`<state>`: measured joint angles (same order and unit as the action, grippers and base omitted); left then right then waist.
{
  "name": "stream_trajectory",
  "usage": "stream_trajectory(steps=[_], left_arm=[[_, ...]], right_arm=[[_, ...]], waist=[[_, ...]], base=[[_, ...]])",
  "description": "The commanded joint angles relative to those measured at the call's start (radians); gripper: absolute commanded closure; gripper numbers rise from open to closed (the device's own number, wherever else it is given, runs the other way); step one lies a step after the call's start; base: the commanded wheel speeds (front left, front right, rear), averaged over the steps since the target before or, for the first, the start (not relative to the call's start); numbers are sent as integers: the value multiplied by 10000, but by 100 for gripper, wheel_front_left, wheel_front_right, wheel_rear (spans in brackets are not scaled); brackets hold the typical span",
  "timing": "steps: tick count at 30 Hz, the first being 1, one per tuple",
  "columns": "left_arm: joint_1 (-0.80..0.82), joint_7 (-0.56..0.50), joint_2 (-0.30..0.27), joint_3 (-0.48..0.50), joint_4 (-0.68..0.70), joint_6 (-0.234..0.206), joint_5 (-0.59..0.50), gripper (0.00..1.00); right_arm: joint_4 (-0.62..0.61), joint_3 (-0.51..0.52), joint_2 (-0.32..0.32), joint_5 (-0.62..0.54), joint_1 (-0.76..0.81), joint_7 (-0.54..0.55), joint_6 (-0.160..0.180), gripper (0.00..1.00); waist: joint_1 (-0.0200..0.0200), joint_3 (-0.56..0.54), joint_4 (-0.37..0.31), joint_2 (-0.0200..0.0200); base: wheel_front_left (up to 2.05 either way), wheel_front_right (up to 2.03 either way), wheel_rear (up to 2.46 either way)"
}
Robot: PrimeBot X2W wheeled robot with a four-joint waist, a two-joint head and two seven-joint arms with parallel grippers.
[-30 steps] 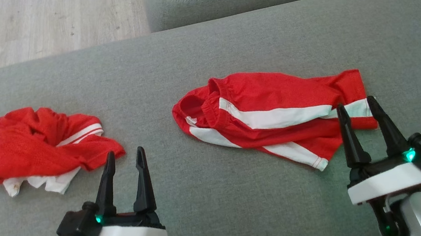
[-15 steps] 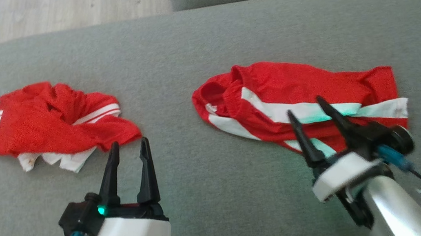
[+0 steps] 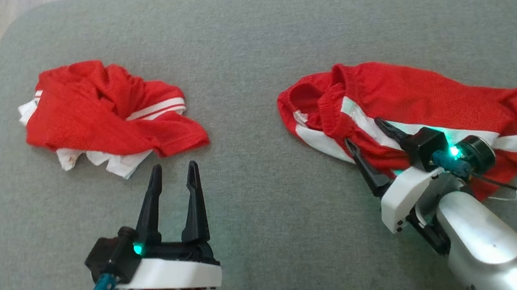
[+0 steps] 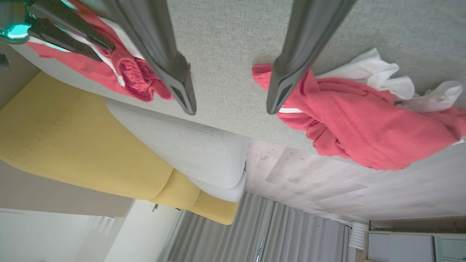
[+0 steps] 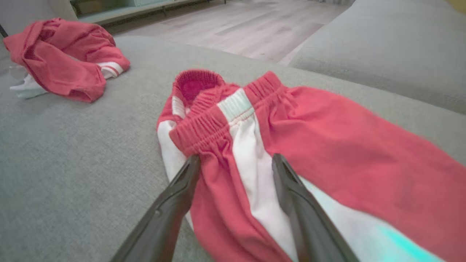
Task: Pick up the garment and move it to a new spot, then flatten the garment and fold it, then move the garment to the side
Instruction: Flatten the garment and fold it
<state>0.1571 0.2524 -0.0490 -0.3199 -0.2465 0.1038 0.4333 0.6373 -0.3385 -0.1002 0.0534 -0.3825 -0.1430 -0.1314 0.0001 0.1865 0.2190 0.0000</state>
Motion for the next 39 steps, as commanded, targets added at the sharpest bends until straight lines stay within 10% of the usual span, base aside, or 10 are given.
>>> stream_trajectory(steps=[1, 2, 3, 23, 24, 32, 39], left_arm=[[354, 93, -12, 277, 282, -61, 78, 0], [366, 93, -12, 259, 281, -65, 81, 0], [373, 93, -12, 246, 276, -69, 84, 0], [717, 93, -12, -90, 520, -185, 302, 0], [733, 93, -12, -102, 530, -184, 309, 0], [719, 93, -12, 229, 565, -252, 259, 0], [504, 93, -12, 738, 570, -185, -9, 0]], right_arm=[[-43, -122, 86, 64, -429, -137, 7, 19], [126, -132, 71, 12, -510, -141, 7, 75], [259, -106, 74, 9, -583, -204, 7, 100], [1415, 1271, -1125, -673, -4228, -401, 7, 100], [1678, 1359, -1137, -722, -4455, -383, 7, 0], [2829, 1657, -1004, -754, -5293, -879, 7, 0], [850, 2281, -192, -492, -3417, -1181, 7, 0]], waist=[[-1, 89, 113, 0], [-1, 106, 146, 0], [-1, 115, 168, 0], [-1, 501, 445, 0], [-1, 531, 461, 0], [-1, 467, 82, 0], [-1, -104, -886, 0]], base=[[0, 0, 0], [0, 0, 0], [0, 0, 0], [0, 0, 0], [0, 0, 0], [0, 0, 0], [0, 0, 0]])
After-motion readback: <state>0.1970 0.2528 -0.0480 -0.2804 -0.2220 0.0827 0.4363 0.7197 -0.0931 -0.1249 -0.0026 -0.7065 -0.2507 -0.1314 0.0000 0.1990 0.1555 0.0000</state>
